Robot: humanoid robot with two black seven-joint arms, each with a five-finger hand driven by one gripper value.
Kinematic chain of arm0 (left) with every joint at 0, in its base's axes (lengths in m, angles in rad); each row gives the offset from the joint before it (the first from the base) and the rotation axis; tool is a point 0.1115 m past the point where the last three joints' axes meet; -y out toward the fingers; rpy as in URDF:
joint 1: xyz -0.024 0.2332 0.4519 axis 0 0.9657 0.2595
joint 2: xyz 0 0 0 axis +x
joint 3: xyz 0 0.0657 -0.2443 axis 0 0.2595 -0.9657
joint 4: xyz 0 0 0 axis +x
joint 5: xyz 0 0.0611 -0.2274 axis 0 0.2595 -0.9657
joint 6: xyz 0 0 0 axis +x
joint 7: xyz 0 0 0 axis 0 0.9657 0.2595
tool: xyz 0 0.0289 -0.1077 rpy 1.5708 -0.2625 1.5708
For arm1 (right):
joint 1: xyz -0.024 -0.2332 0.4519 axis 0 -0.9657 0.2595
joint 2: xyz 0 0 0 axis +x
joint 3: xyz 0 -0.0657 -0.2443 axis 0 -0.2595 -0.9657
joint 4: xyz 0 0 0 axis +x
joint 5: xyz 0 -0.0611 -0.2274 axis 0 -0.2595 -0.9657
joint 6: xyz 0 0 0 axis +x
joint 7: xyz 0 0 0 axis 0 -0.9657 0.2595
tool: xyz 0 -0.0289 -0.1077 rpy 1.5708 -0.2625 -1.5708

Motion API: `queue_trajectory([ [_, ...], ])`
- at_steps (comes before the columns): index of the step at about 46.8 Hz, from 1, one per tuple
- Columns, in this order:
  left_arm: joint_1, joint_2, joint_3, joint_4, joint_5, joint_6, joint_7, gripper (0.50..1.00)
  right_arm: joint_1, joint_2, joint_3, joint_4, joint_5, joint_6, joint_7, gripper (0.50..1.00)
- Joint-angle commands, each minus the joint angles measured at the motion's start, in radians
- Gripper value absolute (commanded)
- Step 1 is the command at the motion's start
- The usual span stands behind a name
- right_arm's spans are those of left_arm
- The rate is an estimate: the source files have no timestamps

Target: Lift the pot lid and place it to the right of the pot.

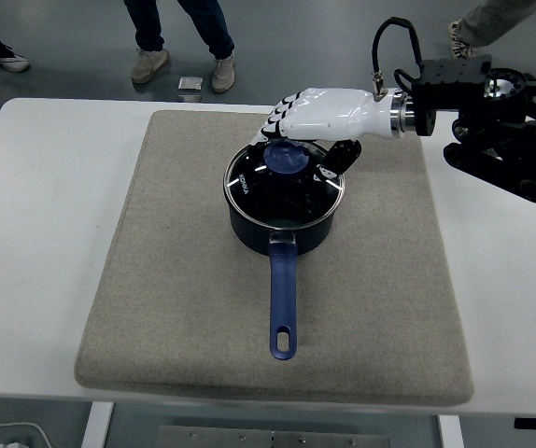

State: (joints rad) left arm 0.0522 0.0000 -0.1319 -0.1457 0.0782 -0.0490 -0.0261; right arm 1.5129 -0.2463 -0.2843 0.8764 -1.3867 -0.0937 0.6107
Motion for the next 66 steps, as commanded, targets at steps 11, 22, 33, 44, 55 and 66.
queue_trajectory([
  [11, 0.0, 0.0, 0.0, 0.0, 0.0, 0.0, 0.0, 1.0, -0.007, 0.004, -0.01, 0.0, 0.0, -0.004, 0.0, 0.879],
  [22, 0.0, 0.0, 0.0, 0.0, 0.0, 0.0, 0.0, 1.0, -0.008, 0.005, -0.01, 0.001, 0.0, -0.004, 0.0, 0.879],
  [33, 0.0, 0.0, 0.0, 0.0, 0.0, 0.0, 0.0, 1.0, -0.007, 0.005, -0.012, 0.003, 0.003, 0.008, 0.0, 0.632],
  [44, 0.0, 0.0, 0.0, 0.0, 0.0, 0.0, 0.0, 1.0, 0.001, 0.004, -0.024, 0.007, 0.005, 0.077, 0.0, 0.5],
  [55, 0.0, 0.0, 0.0, 0.0, 0.0, 0.0, 0.0, 1.0, 0.0, 0.005, -0.023, 0.006, 0.003, 0.106, 0.0, 0.5],
  [66, 0.0, 0.0, 0.0, 0.0, 0.0, 0.0, 0.0, 1.0, 0.003, 0.004, -0.024, 0.007, 0.002, 0.106, 0.0, 0.5],
])
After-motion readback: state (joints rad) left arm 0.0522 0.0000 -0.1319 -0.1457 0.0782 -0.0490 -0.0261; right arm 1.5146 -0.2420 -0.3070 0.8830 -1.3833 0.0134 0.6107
